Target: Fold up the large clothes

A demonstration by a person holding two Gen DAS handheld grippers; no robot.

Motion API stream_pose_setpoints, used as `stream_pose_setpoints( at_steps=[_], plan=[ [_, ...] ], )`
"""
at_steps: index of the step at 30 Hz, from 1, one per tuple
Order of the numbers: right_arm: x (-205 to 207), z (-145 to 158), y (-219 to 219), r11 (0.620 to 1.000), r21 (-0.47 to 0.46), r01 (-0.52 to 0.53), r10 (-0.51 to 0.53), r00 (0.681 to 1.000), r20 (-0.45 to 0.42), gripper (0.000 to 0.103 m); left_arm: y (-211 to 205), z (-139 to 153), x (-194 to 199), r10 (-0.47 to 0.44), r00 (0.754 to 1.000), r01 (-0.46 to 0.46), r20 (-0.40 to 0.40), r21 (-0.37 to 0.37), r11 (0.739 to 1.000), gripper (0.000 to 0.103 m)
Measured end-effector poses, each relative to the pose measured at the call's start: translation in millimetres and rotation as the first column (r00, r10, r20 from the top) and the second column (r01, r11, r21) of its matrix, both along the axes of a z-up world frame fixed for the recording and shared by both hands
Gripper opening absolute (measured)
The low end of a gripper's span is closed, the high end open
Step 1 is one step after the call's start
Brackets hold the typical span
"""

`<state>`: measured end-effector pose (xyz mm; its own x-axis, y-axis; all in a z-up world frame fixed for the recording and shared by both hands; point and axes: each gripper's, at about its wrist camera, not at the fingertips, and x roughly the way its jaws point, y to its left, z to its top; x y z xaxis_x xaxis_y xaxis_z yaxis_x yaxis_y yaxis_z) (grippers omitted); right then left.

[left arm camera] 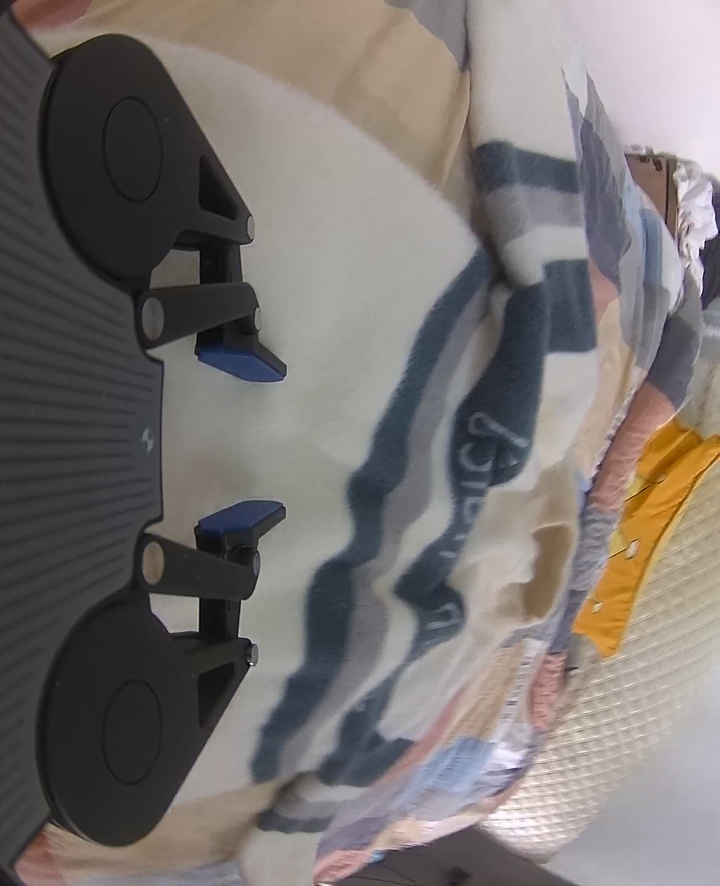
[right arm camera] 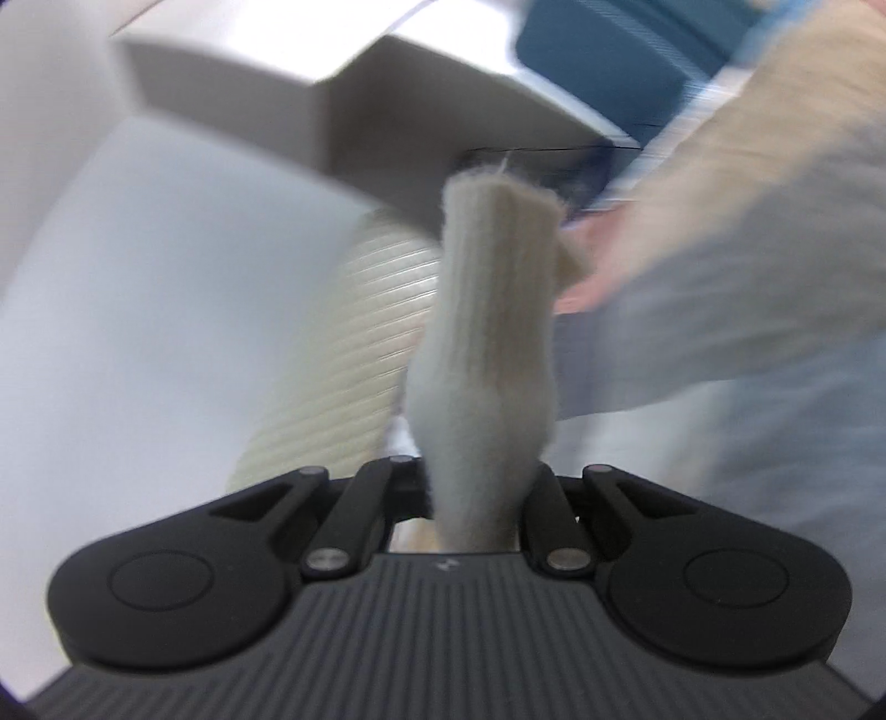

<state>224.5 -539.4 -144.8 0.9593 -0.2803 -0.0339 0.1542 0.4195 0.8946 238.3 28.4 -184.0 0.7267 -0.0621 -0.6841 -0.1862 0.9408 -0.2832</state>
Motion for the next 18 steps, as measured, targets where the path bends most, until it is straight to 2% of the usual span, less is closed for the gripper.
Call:
stream_pose_setpoints(
  at_steps=[3, 5, 8, 11, 13, 18],
  plan=[
    [11, 49, 51, 0.973, -0.188, -0.137, 0.147, 0.988, 0.037, 0.011, 10, 8, -8, 0.021, 1.000, -0.021, 0.019, -0.017, 1.000, 0.053],
    [14, 79, 93, 0.926, -0.306, -0.219, 0.246, 0.968, 0.050, 0.011, 17, 15, -13, 0.039, 0.999, -0.039, 0.037, -0.022, 0.999, 0.053],
    [11, 112, 157, 0.837, -0.446, -0.318, 0.381, 0.923, 0.057, 0.011, 35, 32, -22, 0.082, 0.993, -0.078, 0.087, -0.051, 0.996, 0.053],
    [4, 134, 215, 0.737, -0.556, -0.384, 0.493, 0.869, 0.054, 0.011, 59, 54, -38, 0.154, 0.971, -0.143, 0.183, -0.070, 0.987, 0.053],
    [-1, 137, 250, 0.659, -0.599, -0.455, 0.588, 0.808, 0.032, 0.011, 75, 69, -46, 0.191, 0.952, -0.180, 0.238, -0.069, 0.981, 0.053],
    [-24, 111, 338, 0.435, -0.681, -0.589, 0.715, 0.685, -0.135, 0.011, 120, 93, -68, 0.270, 0.915, -0.229, 0.299, -0.165, 0.959, 0.053]
  ],
)
